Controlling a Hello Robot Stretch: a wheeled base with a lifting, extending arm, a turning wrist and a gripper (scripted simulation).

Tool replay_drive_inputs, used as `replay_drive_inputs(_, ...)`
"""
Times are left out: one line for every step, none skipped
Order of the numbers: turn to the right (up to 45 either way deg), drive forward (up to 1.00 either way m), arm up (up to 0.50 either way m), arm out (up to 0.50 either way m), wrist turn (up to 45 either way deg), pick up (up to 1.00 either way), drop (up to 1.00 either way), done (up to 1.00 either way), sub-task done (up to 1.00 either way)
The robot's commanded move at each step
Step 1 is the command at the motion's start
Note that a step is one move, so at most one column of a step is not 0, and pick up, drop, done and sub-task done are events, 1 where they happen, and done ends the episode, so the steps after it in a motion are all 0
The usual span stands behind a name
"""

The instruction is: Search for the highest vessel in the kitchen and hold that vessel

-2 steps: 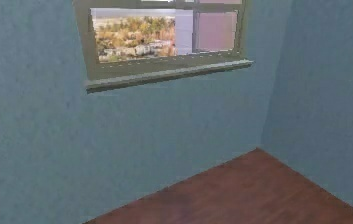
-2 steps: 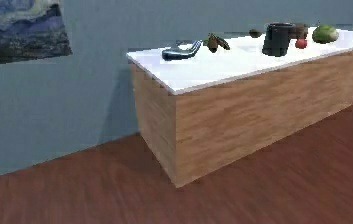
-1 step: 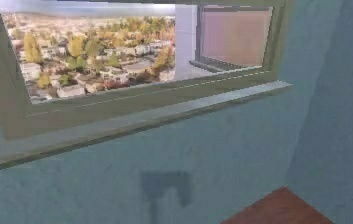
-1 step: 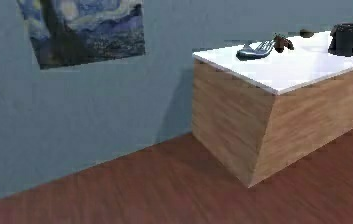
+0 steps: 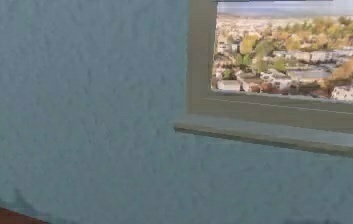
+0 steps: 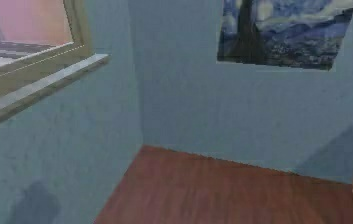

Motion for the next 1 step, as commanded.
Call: replay_drive_inputs(-45.0,0.00,0.00,0.00,0.0,0.00,0.00,0.00,0.00)
